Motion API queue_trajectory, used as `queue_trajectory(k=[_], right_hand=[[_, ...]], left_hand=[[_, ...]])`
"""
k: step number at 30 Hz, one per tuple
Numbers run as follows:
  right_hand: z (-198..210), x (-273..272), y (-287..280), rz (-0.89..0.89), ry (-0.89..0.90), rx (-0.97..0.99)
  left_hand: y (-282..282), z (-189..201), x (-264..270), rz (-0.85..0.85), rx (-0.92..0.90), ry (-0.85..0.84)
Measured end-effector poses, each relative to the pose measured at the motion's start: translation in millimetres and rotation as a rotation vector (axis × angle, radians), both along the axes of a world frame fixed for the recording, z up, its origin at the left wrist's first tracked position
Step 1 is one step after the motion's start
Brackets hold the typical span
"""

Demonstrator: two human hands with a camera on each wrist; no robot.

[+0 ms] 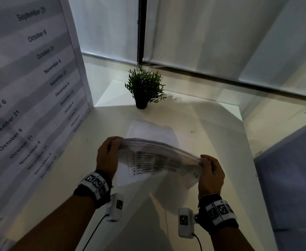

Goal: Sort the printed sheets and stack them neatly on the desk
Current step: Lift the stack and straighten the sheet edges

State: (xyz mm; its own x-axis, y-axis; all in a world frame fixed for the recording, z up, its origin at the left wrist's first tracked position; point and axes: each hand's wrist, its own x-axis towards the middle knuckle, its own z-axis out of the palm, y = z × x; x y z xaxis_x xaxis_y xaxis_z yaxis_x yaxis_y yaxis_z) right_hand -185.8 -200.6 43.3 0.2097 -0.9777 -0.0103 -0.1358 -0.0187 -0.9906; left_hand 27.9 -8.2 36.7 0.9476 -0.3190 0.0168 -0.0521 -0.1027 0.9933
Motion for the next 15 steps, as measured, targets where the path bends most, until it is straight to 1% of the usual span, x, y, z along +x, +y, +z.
queue_trajectory(k=[4, 7, 8, 10, 12, 13, 15], right_hand=[[-2, 0, -2, 0.016, 0.012, -0.009], [2, -1, -2, 0.016, 0.005, -0.015], [5, -2, -1, 0.059, -0.006, 0.0], [5, -8, 0, 0.191, 0.007, 0.036], [4, -11, 2, 0.266, 0.148, -0.011], [3, -10, 2, 0.256, 0.224, -0.06], [5, -6, -3, 0.201, 0.365, -0.174]], left_hand=[[1, 1, 1, 0.001, -0.024, 0.021], [3, 3, 0, -0.065, 0.013, 0.079], [3, 4, 1, -0.102, 0.032, 0.103], [6, 5, 5, -0.155, 0.147, 0.051], [6, 6, 8, -0.163, 0.299, -0.058], [6, 4, 8, -0.147, 0.327, -0.087], [3, 4, 5, -0.112, 0.279, -0.1]])
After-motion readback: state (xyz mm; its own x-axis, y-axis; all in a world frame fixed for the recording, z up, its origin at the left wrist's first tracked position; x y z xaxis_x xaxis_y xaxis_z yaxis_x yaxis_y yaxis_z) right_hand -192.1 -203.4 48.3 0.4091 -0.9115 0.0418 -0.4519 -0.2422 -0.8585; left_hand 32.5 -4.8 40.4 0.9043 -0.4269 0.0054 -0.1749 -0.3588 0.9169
